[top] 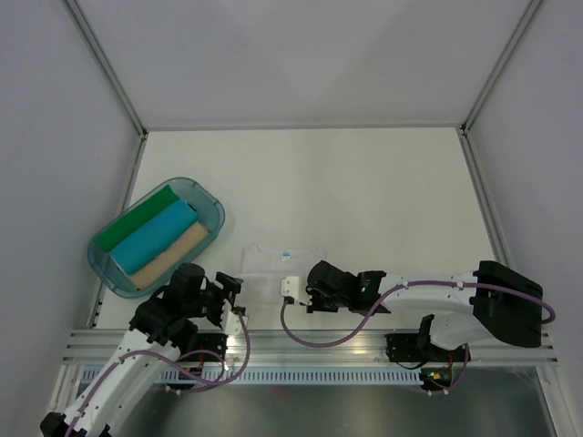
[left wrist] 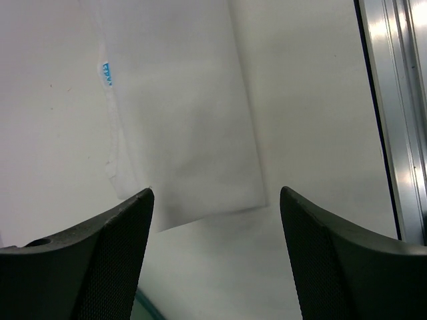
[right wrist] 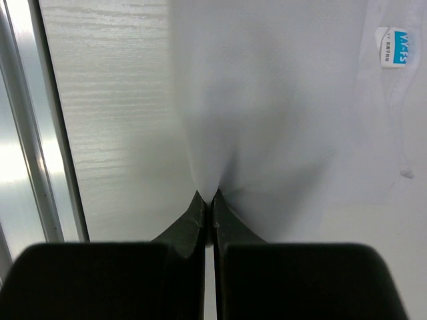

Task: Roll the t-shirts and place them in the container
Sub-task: Roll the tshirt

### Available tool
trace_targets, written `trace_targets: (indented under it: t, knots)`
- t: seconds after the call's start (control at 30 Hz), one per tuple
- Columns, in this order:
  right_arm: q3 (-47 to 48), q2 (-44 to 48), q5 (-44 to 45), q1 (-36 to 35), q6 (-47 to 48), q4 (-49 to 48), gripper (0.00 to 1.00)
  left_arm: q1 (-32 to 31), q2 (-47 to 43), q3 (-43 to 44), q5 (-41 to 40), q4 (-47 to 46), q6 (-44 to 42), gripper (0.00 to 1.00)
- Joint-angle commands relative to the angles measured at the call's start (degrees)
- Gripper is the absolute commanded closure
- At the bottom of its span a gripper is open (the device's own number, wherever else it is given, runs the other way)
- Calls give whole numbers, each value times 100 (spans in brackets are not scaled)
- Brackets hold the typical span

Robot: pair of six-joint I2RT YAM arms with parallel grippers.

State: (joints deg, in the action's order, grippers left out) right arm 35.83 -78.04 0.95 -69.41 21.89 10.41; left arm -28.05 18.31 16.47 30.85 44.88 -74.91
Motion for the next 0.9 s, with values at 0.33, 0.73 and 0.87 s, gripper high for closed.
trace_targets:
  t: [0.33, 0.73, 0.87]
  knots:
    - [319, -317, -403, 173, 43, -198, 100, -42, 622, -644, -659, -401, -1570, 32]
    - [266, -291, -473, 235, 87, -198, 100, -42, 1395, -522, -528, -1078, -1446, 33]
    - [257, -273, -491, 270, 96, -206, 100, -42, 1684, -654, -466, -1358, -1904, 35]
